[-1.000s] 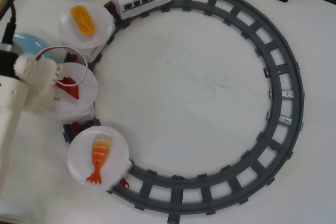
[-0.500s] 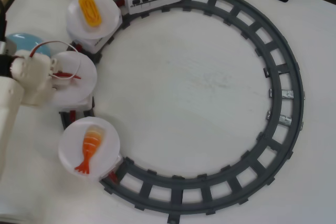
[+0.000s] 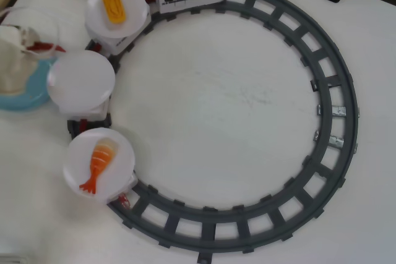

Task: Pick up the sushi from the Shinkansen and put it on the blue dish

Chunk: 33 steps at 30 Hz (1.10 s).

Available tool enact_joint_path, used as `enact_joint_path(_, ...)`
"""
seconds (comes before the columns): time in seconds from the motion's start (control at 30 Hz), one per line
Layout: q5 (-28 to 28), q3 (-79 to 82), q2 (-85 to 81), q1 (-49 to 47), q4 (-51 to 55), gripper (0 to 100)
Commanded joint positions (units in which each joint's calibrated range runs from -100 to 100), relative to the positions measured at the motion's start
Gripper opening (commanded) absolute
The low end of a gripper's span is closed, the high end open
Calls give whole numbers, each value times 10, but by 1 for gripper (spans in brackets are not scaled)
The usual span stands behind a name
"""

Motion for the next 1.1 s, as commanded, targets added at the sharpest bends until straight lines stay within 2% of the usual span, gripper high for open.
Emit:
enact_joint_path(0.0,9,-65,-14,-70,2,3)
enact_joint_path(0.13,16,-26,-5,-145,-4,3)
enact_joint_path(0.3,16,66,-5,-188,-59,3)
enact_joint_path(0.67,31,269,-4,-150,-225,3)
enact_joint_path(1.07,43,280,52,-124,-286,3)
